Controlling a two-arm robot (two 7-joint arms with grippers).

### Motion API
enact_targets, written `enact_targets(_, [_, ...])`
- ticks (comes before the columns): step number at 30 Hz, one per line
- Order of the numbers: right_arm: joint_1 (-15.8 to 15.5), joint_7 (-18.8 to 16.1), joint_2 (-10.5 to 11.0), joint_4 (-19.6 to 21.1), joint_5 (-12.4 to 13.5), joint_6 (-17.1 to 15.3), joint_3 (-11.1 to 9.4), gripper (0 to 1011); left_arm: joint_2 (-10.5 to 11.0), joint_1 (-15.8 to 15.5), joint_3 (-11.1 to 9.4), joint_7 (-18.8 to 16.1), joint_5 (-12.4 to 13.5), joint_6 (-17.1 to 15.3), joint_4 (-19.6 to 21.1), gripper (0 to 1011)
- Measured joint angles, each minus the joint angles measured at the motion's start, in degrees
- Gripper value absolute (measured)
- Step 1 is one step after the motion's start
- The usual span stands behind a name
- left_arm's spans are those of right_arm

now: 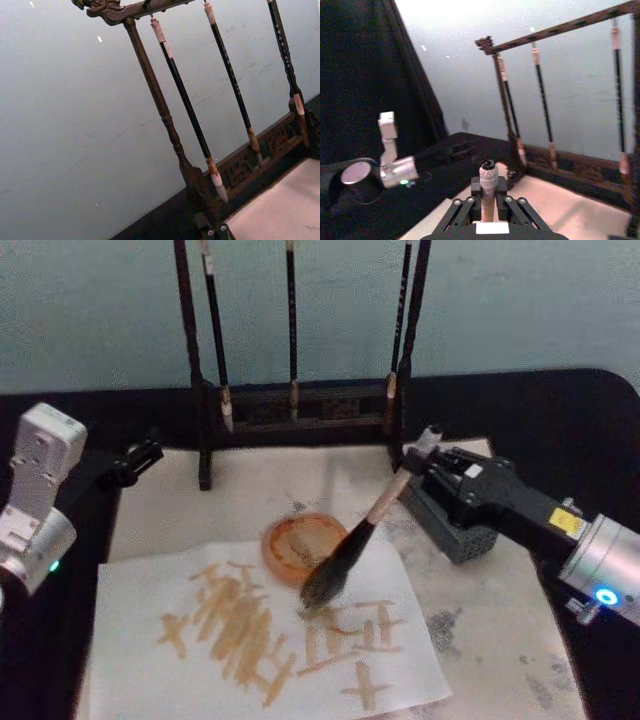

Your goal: Pick up the brush from the inkstone, write on the paper, then place the brush back to its original position.

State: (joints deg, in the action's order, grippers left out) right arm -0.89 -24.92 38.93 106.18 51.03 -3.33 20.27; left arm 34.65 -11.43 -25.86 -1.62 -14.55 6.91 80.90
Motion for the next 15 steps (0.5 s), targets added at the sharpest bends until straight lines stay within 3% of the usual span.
enact_targets(15, [4.7,-2.9,-3.6,-2.9,-1.2,-1.3,6.0,173,0.0,0.0,0.0,0.0,0.0,0.0,0.0,1002])
